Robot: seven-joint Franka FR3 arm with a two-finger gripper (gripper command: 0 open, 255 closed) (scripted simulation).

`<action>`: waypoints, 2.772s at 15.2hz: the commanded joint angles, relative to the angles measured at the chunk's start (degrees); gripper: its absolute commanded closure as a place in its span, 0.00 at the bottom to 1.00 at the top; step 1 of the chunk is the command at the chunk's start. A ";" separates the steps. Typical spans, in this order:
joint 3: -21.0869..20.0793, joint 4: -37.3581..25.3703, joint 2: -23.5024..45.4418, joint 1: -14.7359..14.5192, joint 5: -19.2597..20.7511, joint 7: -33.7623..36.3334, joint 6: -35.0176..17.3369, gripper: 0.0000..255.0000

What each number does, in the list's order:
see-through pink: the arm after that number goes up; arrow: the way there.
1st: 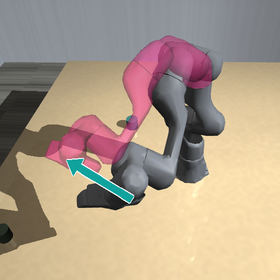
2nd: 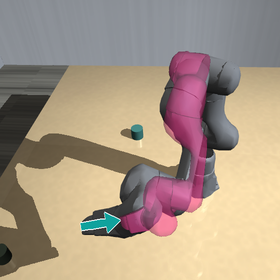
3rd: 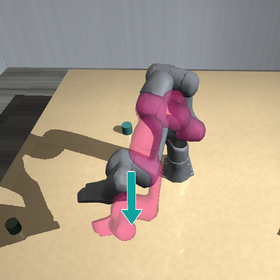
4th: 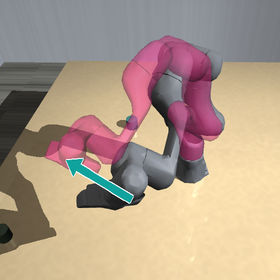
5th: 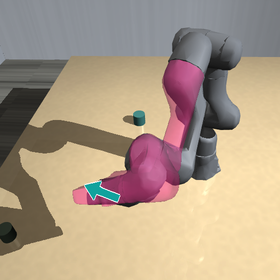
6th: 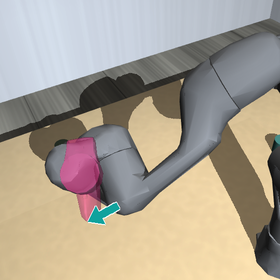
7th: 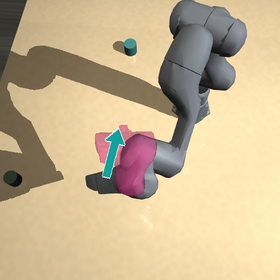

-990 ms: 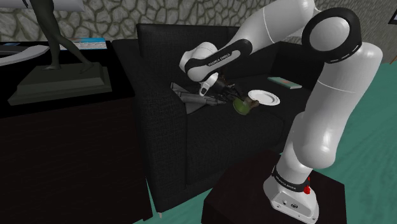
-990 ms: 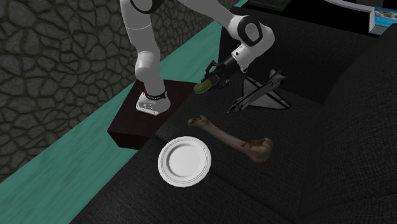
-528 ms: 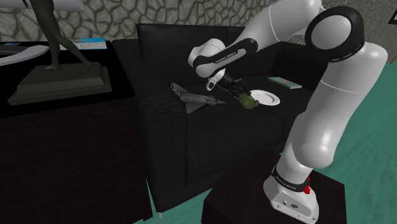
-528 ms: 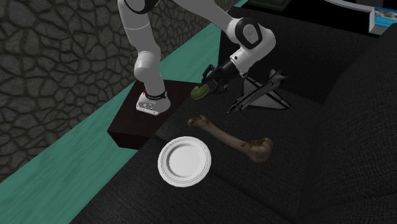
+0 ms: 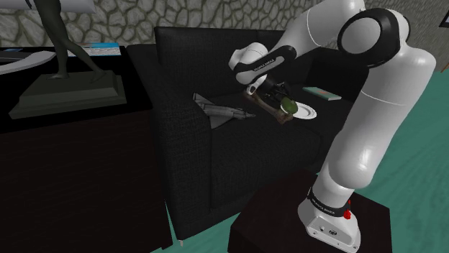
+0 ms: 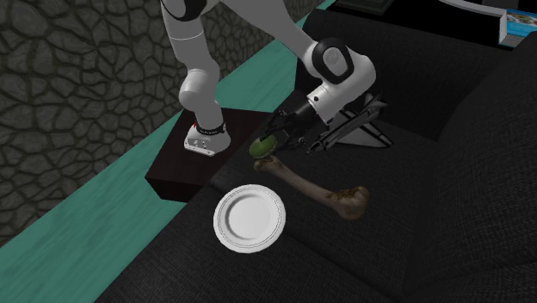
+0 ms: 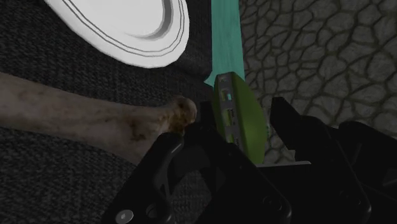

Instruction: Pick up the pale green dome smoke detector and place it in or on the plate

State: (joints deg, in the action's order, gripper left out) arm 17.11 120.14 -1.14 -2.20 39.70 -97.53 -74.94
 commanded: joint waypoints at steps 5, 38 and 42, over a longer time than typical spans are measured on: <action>4.69 -2.49 3.32 4.64 4.94 -6.20 -6.36 1.00; 9.66 -6.25 16.29 12.33 6.62 -9.32 -21.74 0.00; 8.72 -8.79 16.41 11.01 5.38 -9.84 -18.58 0.00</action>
State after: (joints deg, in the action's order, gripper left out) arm 26.40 112.46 14.81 9.44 45.82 -107.36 -94.64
